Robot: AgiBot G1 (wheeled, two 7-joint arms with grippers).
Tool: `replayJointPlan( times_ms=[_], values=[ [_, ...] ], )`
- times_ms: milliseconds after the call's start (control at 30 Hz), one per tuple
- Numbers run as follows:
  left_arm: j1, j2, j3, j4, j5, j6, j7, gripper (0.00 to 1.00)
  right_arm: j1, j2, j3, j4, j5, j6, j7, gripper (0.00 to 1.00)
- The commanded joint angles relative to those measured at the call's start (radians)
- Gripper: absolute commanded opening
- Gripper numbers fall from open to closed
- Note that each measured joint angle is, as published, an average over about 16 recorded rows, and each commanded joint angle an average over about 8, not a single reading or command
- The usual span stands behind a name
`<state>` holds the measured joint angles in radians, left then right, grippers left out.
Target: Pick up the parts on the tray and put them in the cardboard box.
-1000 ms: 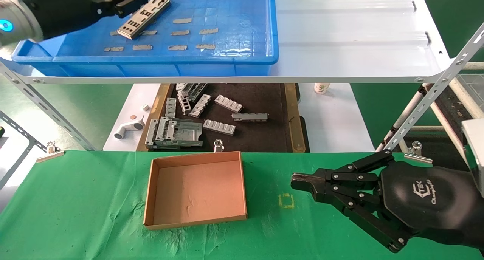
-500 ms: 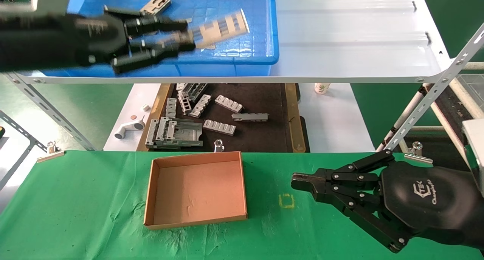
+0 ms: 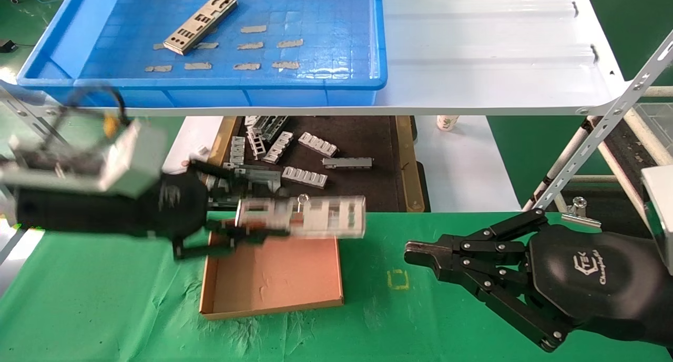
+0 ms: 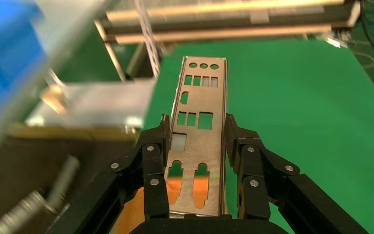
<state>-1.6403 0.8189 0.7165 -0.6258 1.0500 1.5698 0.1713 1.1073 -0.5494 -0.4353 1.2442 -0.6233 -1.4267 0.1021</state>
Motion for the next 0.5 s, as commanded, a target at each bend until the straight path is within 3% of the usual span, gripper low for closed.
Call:
replayJointPlan(
  times_ms=[33, 500],
  values=[
    [0.035, -0.019, 0.041, -0.034, -0.011, -0.007, -0.005, 0.00, 0.000, 0.000, 0.000, 0.000, 0.000, 0.000, 0.000, 0.00],
    [0.171, 0.064, 0.107, 0.082, 0.113, -0.224, 0.131, 0.00, 0.000, 0.000, 0.000, 0.000, 0.000, 0.000, 0.000, 0.00]
  ],
)
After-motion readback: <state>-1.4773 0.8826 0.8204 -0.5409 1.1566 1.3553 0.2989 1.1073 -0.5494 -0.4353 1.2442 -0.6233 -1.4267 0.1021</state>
